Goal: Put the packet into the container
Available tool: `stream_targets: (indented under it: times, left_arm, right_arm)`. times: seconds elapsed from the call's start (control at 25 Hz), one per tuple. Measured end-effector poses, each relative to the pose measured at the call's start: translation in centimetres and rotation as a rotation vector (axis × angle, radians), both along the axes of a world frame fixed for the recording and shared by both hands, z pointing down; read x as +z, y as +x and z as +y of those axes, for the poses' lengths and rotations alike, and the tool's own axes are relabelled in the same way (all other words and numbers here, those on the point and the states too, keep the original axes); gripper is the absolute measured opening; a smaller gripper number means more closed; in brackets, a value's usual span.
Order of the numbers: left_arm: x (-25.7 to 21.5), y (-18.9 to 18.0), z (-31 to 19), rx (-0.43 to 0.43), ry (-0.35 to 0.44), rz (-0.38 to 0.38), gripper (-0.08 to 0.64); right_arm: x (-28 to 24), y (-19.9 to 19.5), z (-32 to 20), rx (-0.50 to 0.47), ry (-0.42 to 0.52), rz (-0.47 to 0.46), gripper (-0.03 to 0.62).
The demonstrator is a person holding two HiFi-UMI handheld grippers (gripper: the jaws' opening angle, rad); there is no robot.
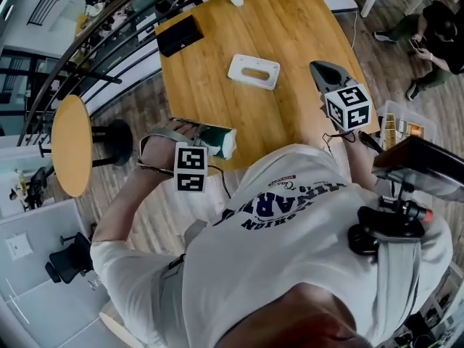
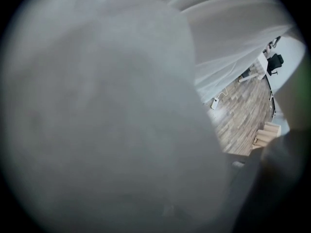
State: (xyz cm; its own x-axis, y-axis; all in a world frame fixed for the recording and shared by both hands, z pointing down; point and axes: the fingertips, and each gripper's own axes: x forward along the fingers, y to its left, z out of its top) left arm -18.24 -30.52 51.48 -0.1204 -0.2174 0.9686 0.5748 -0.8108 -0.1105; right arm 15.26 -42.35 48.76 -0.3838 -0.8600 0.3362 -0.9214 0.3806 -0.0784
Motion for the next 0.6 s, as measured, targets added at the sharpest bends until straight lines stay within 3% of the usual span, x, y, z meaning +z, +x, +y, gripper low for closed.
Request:
stream_targets:
  times: [0.6]
  left_arm:
    - [-2.3,6.1,-6.2,0.06,-0.049,0.055,0.256]
  right_arm:
    - [0.7,2.2,1.0,0.087,-0.014,-0.029,0.006]
